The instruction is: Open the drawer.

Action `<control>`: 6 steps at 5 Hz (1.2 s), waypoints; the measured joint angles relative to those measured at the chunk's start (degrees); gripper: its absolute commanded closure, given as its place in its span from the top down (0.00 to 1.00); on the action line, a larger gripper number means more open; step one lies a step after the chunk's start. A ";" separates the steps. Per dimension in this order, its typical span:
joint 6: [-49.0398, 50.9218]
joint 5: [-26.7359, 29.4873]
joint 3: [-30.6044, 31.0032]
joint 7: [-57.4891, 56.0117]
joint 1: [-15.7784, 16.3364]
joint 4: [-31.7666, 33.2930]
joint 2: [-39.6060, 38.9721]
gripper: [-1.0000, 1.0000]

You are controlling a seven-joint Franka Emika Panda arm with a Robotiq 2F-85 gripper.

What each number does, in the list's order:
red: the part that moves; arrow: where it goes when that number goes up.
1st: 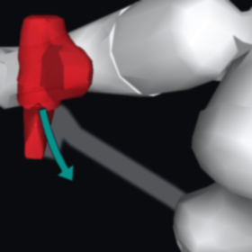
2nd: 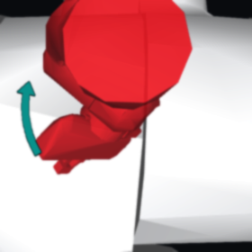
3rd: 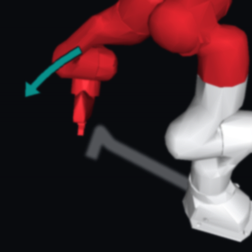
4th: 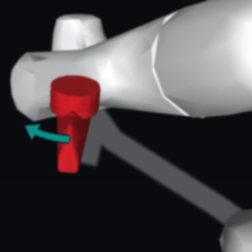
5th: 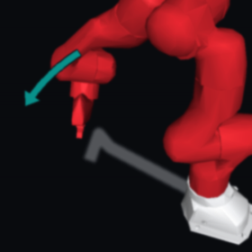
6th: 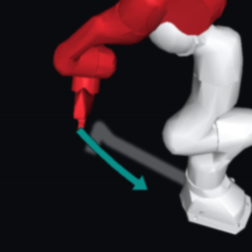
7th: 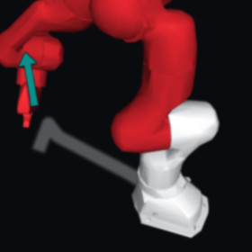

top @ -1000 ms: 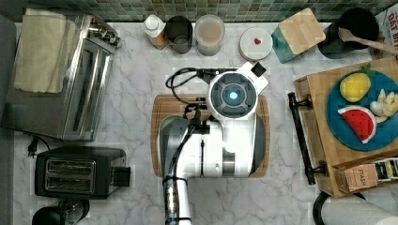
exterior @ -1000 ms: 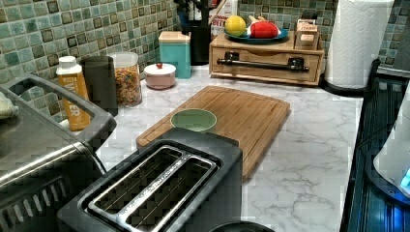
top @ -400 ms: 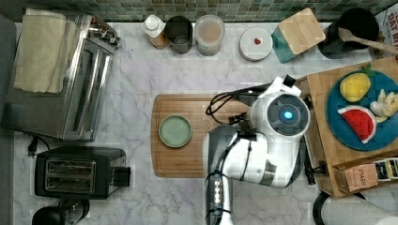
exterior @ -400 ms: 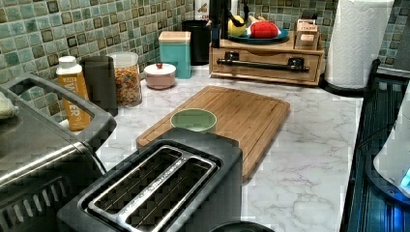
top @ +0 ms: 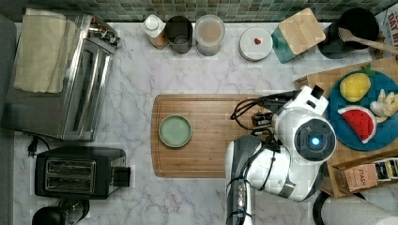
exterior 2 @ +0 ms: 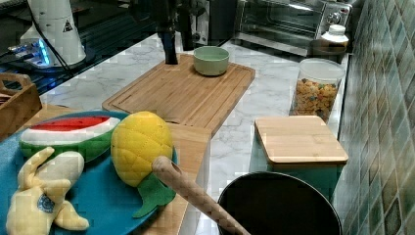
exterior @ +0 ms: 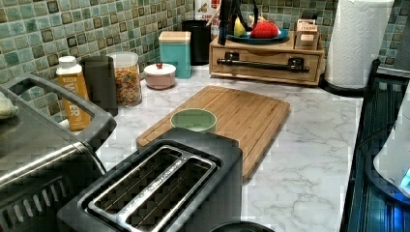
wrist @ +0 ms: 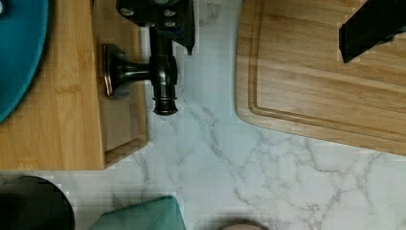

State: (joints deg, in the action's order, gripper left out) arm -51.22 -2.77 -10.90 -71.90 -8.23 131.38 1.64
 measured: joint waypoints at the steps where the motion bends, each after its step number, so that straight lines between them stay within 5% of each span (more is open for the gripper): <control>1: -0.81 -0.84 -1.20 0.00 -1.27 1.68 -0.34 1.00; 6: -12.90 -4.76 -2.71 -8.50 -2.99 1.79 -8.87 1.00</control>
State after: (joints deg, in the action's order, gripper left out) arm -64.12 -7.53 -13.60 -80.40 -11.23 133.17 -7.22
